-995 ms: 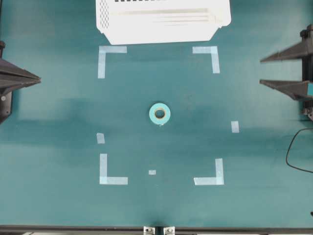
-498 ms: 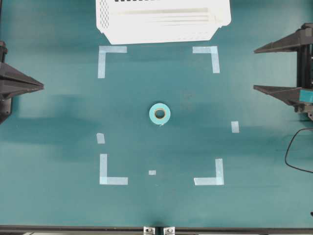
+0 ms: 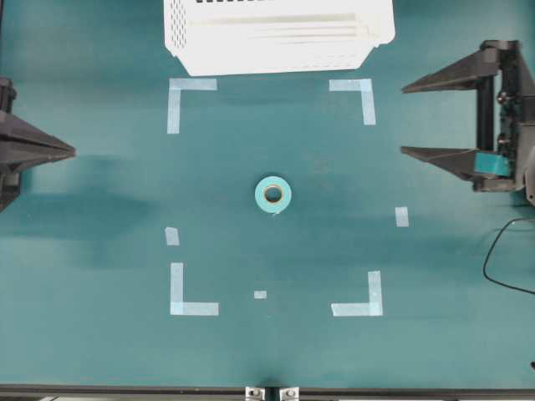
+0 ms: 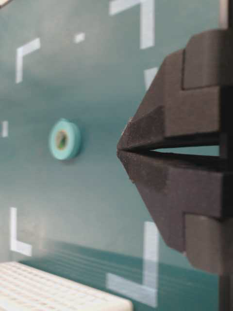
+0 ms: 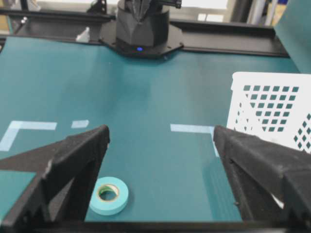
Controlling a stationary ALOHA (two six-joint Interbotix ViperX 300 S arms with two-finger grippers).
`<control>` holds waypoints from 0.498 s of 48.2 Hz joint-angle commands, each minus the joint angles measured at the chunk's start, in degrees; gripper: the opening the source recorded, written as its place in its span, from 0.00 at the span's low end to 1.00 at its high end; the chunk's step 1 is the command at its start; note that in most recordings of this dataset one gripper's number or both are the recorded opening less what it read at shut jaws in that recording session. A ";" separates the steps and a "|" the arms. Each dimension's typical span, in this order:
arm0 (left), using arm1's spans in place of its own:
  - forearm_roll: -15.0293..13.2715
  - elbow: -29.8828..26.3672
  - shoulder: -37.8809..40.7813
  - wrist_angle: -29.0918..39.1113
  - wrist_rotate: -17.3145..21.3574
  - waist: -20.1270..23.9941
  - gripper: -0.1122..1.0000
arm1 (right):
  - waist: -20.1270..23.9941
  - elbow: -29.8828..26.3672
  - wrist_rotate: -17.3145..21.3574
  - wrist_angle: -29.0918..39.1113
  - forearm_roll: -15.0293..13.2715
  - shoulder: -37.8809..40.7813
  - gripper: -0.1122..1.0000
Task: Put the tape in the middle into the white basket.
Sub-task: 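Move the open right gripper left toward the light-blue tape roll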
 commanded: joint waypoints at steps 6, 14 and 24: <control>-0.09 0.35 0.35 -1.58 -0.26 -0.18 0.00 | -0.18 -3.96 0.44 -0.70 0.26 5.10 1.00; -0.09 0.35 0.35 -1.58 -0.09 -0.18 0.00 | -0.18 -6.24 2.46 -0.62 0.26 10.20 1.00; -0.09 0.62 0.35 -1.85 0.26 -0.18 0.00 | -0.26 -8.61 2.81 -1.49 0.26 16.00 1.00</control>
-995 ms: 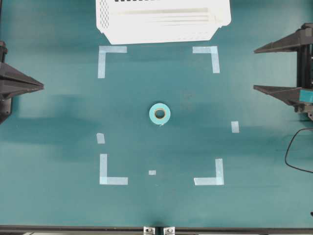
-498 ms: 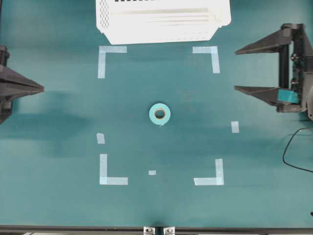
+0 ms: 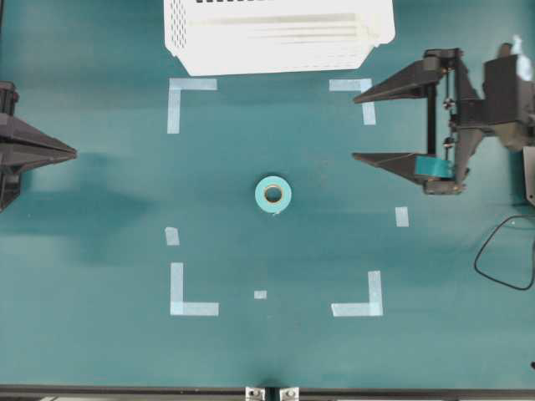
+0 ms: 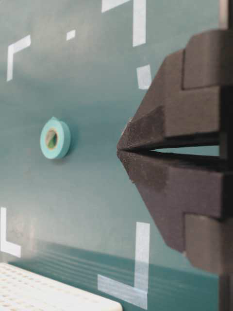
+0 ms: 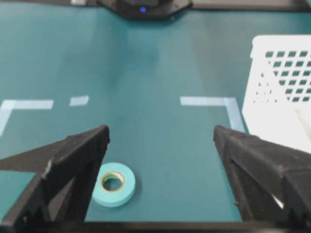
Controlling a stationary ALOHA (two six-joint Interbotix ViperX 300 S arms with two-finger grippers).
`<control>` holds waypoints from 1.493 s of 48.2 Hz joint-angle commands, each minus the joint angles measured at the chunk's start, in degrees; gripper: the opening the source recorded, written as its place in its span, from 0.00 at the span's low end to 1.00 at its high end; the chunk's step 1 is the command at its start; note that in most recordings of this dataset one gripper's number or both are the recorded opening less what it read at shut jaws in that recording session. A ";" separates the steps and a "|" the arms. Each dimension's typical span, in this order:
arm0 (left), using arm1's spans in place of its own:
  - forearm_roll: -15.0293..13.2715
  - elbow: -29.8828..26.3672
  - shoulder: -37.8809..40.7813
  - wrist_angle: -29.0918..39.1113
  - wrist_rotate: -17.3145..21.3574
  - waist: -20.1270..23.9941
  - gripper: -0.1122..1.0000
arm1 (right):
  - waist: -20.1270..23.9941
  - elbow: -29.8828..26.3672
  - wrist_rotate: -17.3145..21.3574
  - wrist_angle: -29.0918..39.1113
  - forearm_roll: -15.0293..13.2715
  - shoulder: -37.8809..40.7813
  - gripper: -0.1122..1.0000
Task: Put the tape in the middle into the white basket.
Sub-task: 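Move the open right gripper left toward the light-blue tape roll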
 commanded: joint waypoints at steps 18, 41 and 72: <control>0.00 -0.44 0.44 -1.05 0.44 -0.09 0.00 | -0.09 -6.42 0.53 -1.41 0.26 10.28 1.00; 0.00 0.35 0.44 -1.93 0.53 0.97 0.00 | 0.53 -9.32 4.48 0.26 0.18 16.88 1.00; 0.00 0.44 0.44 -1.93 0.44 1.41 0.00 | 1.93 -13.89 5.98 3.69 0.00 25.05 1.00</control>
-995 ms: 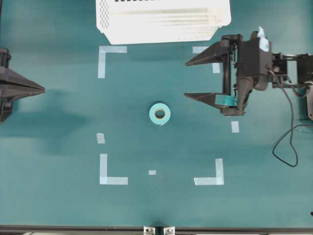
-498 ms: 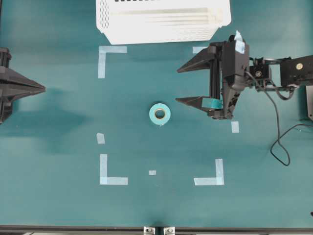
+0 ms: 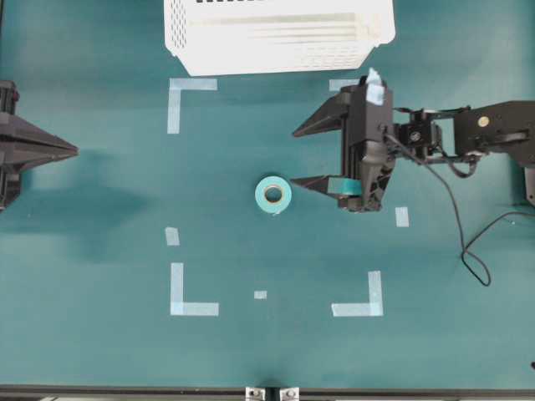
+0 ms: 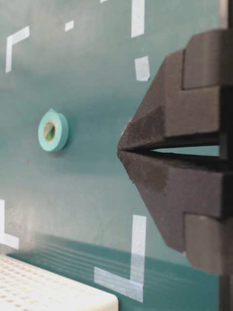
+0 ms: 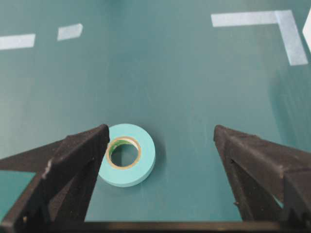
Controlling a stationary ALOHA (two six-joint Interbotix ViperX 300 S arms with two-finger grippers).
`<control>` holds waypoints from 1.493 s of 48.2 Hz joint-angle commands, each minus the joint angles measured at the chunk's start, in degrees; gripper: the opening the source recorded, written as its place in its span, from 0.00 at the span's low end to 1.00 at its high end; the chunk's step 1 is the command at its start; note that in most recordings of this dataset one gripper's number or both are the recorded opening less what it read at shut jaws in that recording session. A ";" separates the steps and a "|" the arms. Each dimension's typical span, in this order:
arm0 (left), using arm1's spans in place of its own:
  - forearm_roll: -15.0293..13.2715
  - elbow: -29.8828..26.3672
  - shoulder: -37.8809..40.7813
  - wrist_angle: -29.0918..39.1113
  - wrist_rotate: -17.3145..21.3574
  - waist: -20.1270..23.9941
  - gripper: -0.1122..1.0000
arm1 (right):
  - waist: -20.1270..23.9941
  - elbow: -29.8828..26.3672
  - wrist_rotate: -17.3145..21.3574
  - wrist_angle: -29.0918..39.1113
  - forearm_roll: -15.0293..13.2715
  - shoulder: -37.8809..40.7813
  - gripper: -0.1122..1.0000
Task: Put the tape in the middle into the white basket.
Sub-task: 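Move the open right gripper left toward the light-blue tape roll, then lower the right gripper over the tape roll and close on it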
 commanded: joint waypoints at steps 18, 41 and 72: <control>0.00 -0.70 0.53 -0.44 0.09 0.18 0.00 | 1.41 -3.25 1.14 0.35 -0.09 4.57 1.00; 0.00 -0.70 0.53 -0.53 0.09 0.18 0.00 | 2.72 -6.24 1.32 2.90 -0.09 8.61 1.00; 0.00 -0.70 0.53 -0.53 0.09 0.18 0.00 | 4.39 -7.38 3.96 2.90 -0.26 11.69 1.00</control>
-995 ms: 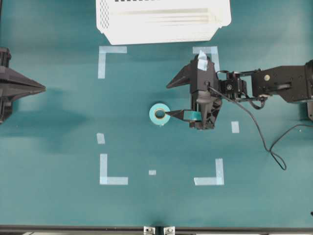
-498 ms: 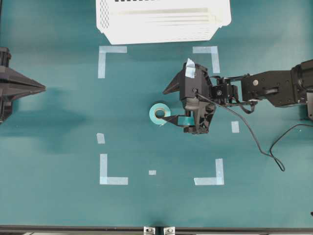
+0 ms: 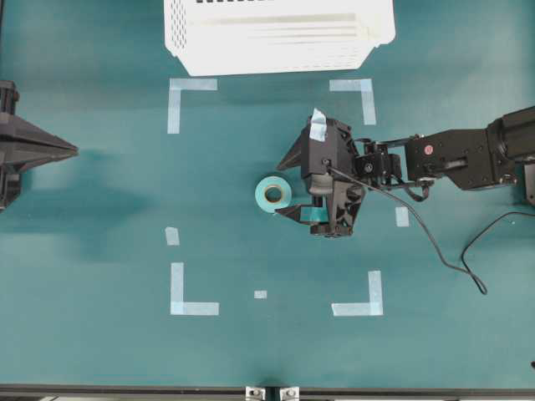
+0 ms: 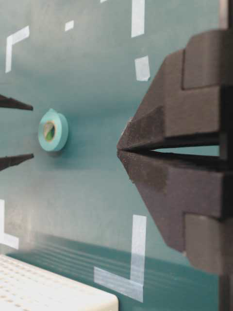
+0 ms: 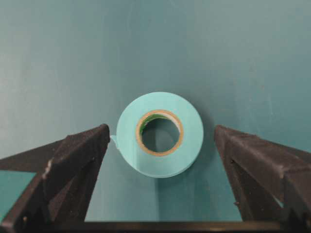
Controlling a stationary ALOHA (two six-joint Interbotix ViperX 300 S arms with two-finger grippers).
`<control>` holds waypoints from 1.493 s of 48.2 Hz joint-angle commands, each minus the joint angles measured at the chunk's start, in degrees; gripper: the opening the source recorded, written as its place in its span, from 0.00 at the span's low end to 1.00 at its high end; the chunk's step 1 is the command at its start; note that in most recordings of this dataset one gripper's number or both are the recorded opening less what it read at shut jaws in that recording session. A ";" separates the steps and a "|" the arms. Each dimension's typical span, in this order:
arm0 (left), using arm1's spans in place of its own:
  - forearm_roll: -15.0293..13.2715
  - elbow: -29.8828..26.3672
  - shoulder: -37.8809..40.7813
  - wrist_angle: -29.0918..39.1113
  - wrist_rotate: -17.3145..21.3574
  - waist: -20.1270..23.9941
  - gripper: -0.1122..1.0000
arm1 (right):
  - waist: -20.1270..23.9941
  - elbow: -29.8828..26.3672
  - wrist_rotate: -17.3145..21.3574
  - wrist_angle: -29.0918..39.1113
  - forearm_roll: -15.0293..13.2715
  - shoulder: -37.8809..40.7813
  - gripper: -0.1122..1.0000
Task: Put the tape in the middle into the white basket.
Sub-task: 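Lower the right gripper over the tape roll and close on it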
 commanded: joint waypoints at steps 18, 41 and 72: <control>0.00 -0.70 0.44 -0.53 0.09 0.18 0.00 | 0.53 -2.11 0.44 -0.26 -0.09 1.49 1.00; 0.00 -0.79 0.44 -0.44 0.09 0.18 0.00 | 0.53 -2.90 0.53 -0.26 -0.09 2.72 1.00; 0.00 -0.70 0.44 -0.53 0.09 0.18 0.00 | 0.53 -4.13 0.53 -0.26 -0.09 5.10 1.00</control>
